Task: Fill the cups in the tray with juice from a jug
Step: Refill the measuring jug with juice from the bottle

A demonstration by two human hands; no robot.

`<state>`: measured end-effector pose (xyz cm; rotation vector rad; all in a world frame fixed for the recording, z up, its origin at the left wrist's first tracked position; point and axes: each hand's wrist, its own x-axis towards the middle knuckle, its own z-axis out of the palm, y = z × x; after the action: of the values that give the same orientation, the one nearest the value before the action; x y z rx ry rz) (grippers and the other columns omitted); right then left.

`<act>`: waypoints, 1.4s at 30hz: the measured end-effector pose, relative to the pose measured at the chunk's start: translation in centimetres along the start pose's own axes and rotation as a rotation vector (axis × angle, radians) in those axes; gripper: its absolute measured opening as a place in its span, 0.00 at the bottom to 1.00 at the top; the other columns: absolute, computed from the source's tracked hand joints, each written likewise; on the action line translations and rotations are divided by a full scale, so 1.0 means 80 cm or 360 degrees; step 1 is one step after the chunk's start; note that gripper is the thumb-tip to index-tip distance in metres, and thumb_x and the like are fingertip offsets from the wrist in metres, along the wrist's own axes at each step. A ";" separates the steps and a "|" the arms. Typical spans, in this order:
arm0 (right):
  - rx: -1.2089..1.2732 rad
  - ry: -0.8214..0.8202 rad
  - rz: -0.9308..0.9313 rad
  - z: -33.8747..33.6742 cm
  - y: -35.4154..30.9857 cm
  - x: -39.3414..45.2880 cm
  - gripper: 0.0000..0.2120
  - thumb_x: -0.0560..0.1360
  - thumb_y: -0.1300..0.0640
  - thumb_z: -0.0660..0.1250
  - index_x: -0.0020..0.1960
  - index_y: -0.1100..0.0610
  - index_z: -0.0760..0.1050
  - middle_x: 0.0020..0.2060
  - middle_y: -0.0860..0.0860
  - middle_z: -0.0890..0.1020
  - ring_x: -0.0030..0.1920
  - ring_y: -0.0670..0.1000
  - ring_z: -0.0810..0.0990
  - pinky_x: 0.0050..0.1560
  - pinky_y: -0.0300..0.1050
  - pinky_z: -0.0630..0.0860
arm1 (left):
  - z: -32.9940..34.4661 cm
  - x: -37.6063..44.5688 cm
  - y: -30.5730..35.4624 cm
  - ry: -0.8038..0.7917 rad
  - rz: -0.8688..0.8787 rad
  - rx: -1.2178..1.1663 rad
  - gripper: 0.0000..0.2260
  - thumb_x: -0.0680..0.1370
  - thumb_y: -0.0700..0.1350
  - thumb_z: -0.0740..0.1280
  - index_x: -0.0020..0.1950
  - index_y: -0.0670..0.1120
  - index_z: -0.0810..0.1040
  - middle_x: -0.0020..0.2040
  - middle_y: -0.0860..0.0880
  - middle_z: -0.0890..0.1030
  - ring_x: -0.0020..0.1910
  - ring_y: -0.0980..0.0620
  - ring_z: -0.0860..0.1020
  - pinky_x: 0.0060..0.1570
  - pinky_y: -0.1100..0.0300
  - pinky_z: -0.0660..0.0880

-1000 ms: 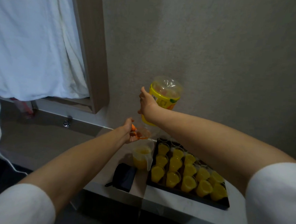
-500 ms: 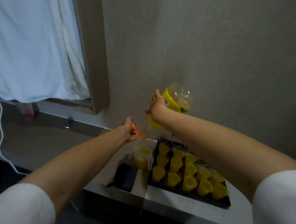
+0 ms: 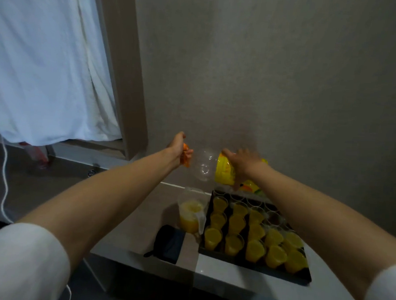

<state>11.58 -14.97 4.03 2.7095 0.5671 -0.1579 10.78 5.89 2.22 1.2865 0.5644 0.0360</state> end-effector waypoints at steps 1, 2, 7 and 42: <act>0.0105 0.0012 0.0036 0.006 0.003 0.001 0.65 0.56 0.38 0.86 0.79 0.44 0.48 0.70 0.59 0.71 0.69 0.65 0.72 0.62 0.62 0.76 | 0.007 0.001 0.007 -0.0012 0.0037 0.0003 0.18 0.80 0.56 0.58 0.34 0.46 0.65 0.23 0.47 0.69 0.25 0.50 0.65 0.30 0.61 0.62; 0.0204 0.0041 0.0070 0.013 0.006 0.002 0.64 0.56 0.39 0.86 0.79 0.44 0.49 0.70 0.59 0.71 0.69 0.65 0.73 0.61 0.63 0.76 | 0.014 0.003 0.014 -0.0010 0.0076 0.0008 0.18 0.79 0.56 0.59 0.35 0.45 0.67 0.25 0.47 0.71 0.24 0.50 0.66 0.30 0.61 0.63; 0.0600 0.0203 0.0199 0.038 0.016 0.009 0.63 0.57 0.44 0.86 0.79 0.42 0.49 0.70 0.58 0.69 0.70 0.66 0.70 0.60 0.64 0.75 | 0.041 0.013 0.037 0.0022 0.0252 0.0022 0.13 0.78 0.54 0.62 0.44 0.45 0.75 0.31 0.46 0.78 0.22 0.52 0.70 0.29 0.61 0.65; 0.1646 0.0207 0.0443 -0.005 -0.103 0.198 0.43 0.75 0.44 0.73 0.81 0.53 0.53 0.70 0.64 0.70 0.69 0.67 0.72 0.64 0.56 0.73 | 0.062 0.102 0.060 -0.0090 0.0757 0.0652 0.16 0.80 0.52 0.67 0.34 0.46 0.77 0.33 0.49 0.78 0.34 0.53 0.75 0.41 0.56 0.70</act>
<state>22.70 -2.02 -1.21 3.7839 0.1164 -0.2537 21.25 5.63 4.30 1.7952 0.2087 0.2894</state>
